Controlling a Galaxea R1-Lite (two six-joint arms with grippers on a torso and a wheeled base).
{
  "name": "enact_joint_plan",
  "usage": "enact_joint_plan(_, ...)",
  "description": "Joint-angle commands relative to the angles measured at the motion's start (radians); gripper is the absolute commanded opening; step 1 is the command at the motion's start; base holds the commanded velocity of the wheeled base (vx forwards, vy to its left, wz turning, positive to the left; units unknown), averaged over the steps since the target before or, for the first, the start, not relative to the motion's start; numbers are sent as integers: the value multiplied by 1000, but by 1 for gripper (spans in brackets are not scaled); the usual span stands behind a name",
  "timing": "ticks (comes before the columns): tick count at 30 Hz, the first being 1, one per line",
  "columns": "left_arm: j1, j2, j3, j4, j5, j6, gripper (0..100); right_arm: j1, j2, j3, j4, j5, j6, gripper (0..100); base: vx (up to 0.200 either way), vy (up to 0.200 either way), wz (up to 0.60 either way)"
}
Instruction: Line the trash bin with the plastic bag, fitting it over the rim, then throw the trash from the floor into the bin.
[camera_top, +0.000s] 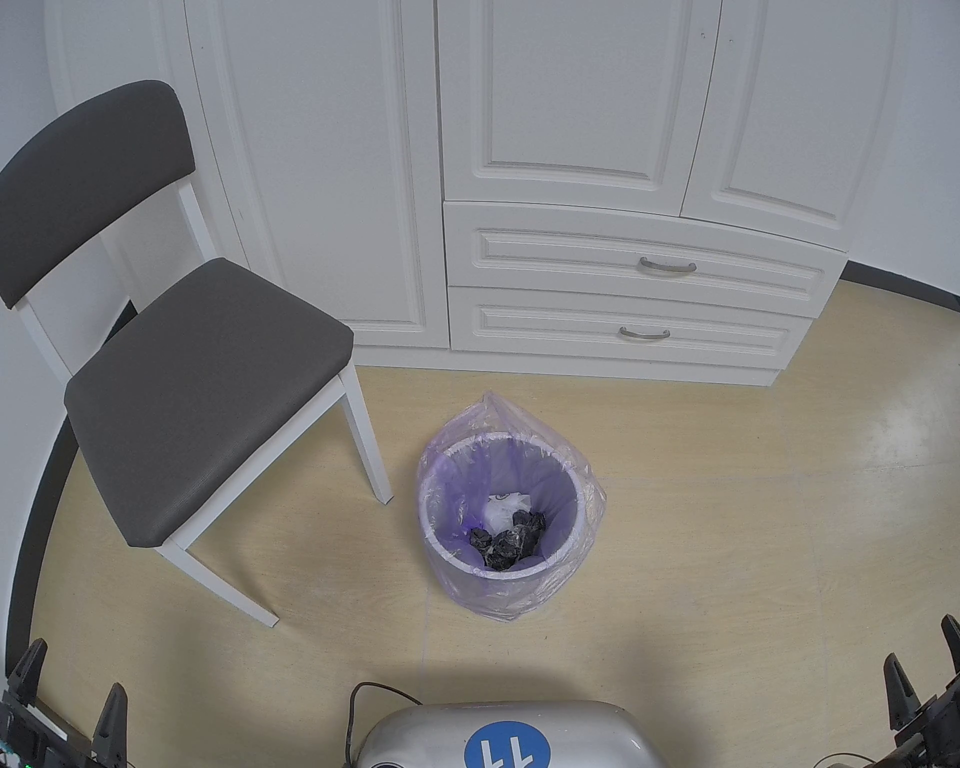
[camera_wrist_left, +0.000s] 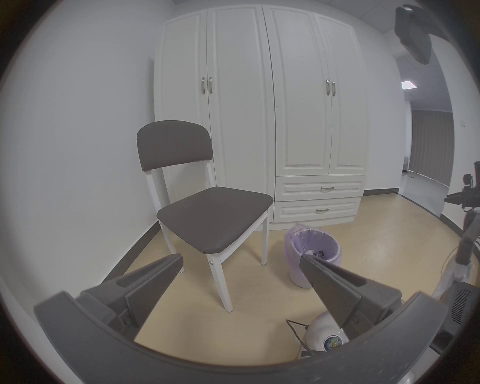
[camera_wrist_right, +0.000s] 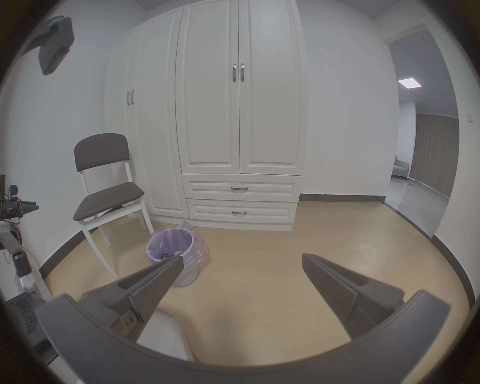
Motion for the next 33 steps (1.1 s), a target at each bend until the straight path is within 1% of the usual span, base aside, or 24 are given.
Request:
enact_joint_plan(1, -1, -15, 15, -1, 8, -48, 100, 3, -15, 13, -4, -6, 50, 100, 0, 0, 0)
enact_joint_plan(3, -1, -15, 15, -1, 22, -83, 100, 2, -15, 13, -4, -8, 59, 100, 0, 0, 0)
enact_joint_plan(7, -1, -15, 15, -1, 22, -60, 100, 6, -1, 12, 2, -2, 29, 100, 0, 0, 0)
enact_joint_plan(8, -2, -15, 15, 1, 17, -37, 100, 11, 14, 10, 8, 1, 17, 100, 0, 0, 0)
enact_joint_plan(11, -1, -15, 13, 4, 14, -32, 100, 17, 27, 8, 6, 0, 29, 100, 0, 0, 0)
enact_joint_plan(15, -7, 0, 12, 9, 13, -28, 100, 3, -15, 12, -3, -3, 44, 100, 0, 0, 0)
enact_joint_plan(17, -11, 23, 10, 10, 11, -35, 100, 3, -13, 13, -4, -3, 44, 100, 0, 0, 0)
enact_joint_plan(20, -1, -15, 15, 1, 22, -41, 100, 0, -13, 15, -4, -5, 33, 100, 0, 0, 0)
enact_joint_plan(29, -2, -15, 15, -1, 19, -38, 100, 0, -15, 16, -6, -5, 23, 100, 0, 0, 0)
enact_joint_plan(33, -2, -15, 15, -1, 19, -38, 100, 2, -15, 15, -4, -3, 36, 100, 0, 0, 0)
